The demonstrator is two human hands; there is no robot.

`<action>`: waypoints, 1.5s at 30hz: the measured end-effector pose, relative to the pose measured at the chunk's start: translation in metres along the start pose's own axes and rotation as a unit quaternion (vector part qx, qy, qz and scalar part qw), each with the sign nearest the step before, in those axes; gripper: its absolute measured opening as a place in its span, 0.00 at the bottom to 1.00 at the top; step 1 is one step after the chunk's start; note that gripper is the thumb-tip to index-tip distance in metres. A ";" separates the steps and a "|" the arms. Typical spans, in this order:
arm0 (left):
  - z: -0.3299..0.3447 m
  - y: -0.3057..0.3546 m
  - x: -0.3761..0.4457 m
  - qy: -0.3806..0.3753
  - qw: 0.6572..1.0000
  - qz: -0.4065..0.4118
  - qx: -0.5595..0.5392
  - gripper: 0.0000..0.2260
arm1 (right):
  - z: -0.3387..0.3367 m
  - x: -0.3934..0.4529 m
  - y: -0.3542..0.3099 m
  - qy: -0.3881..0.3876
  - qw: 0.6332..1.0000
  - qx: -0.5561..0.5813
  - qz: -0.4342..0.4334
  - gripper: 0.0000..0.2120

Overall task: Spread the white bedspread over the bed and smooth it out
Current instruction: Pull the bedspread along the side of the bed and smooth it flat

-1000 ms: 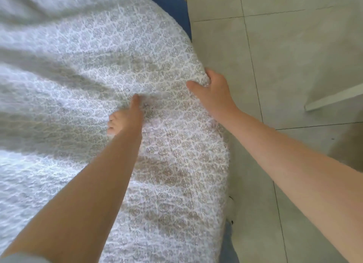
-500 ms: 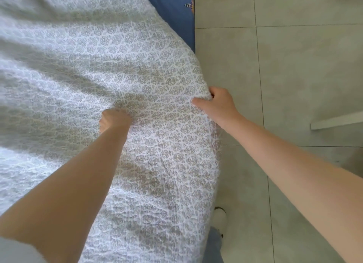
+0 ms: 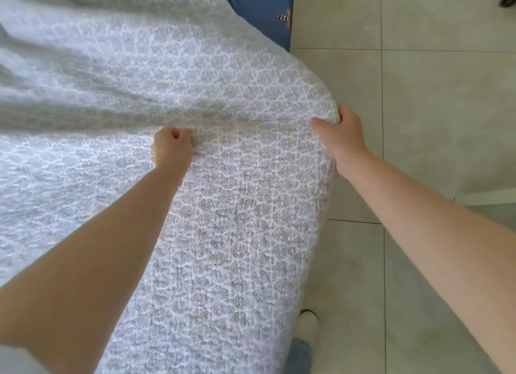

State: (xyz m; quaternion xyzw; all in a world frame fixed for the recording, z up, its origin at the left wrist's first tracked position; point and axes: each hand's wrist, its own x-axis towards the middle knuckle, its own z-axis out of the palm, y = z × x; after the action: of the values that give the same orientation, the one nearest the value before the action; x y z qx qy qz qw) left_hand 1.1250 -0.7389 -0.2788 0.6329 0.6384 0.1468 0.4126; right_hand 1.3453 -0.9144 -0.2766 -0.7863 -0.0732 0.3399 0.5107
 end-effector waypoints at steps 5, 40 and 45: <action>0.009 -0.058 -0.035 0.009 0.968 0.105 0.228 0.15 | -0.002 0.004 0.009 -0.076 0.991 -0.089 0.066 0.14; -0.049 -0.236 -0.293 -0.144 0.851 0.336 0.378 0.29 | -0.091 -0.157 0.128 -0.150 0.944 -0.066 0.288 0.24; -0.046 -0.219 -0.280 -0.142 0.884 0.293 0.334 0.29 | -0.075 -0.162 0.103 -0.119 0.976 -0.047 0.176 0.21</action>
State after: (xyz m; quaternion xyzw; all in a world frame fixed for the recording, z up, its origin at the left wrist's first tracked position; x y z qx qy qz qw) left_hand 0.9018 -1.0175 -0.3108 0.9058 0.3695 -0.0523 0.2009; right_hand 1.2445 -1.0939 -0.2718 -0.7640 -0.0099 0.5117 0.3929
